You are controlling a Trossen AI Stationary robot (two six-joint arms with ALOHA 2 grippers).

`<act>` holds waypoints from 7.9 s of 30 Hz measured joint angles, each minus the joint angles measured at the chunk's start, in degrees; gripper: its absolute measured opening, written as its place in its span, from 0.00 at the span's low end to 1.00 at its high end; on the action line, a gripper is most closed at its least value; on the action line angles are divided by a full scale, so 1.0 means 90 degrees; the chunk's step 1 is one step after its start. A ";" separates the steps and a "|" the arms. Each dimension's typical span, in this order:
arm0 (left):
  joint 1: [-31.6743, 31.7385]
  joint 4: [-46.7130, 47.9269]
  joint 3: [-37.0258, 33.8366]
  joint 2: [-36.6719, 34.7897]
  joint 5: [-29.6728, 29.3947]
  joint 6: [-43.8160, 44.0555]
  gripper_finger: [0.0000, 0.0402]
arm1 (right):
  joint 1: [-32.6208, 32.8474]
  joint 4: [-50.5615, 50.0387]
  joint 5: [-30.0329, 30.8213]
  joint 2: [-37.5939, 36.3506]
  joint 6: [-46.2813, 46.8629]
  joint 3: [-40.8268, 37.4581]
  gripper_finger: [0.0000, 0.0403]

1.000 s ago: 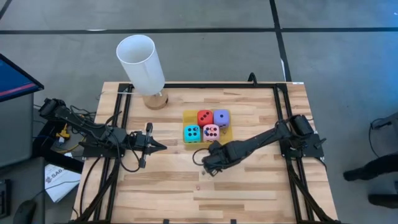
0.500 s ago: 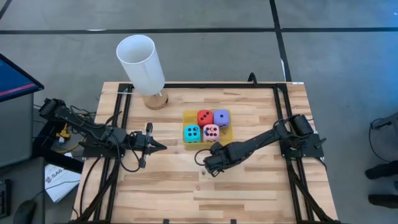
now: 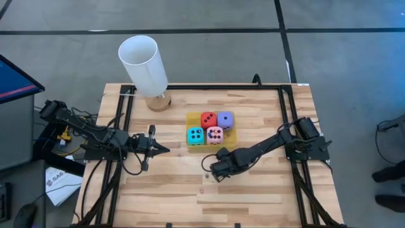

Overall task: Pick & Place Dice
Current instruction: Put the top small pink dice into the yellow bin, then put the black dice into the yellow bin

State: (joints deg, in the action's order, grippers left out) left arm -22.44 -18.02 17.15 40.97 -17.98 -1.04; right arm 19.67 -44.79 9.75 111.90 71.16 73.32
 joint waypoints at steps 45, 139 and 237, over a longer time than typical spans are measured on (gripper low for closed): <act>0.0002 0.0000 0.0000 0.0000 0.0002 0.0000 0.00 | 0.0020 0.0548 -0.0071 -0.0032 -0.0126 -0.0455 0.27; 0.0002 0.0005 -0.0002 0.0085 0.0002 -0.0001 0.00 | -0.1815 -0.0219 0.1645 -0.1159 -0.6312 0.0904 0.26; 0.0504 -0.2705 0.1817 0.5100 -0.0276 0.0515 0.00 | -0.0457 0.6883 -0.0182 -1.1245 -0.9404 -0.7604 0.02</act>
State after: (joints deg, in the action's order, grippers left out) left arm -17.90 -42.37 33.50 86.87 -20.46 3.60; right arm 15.56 17.16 8.11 10.69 -13.48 4.88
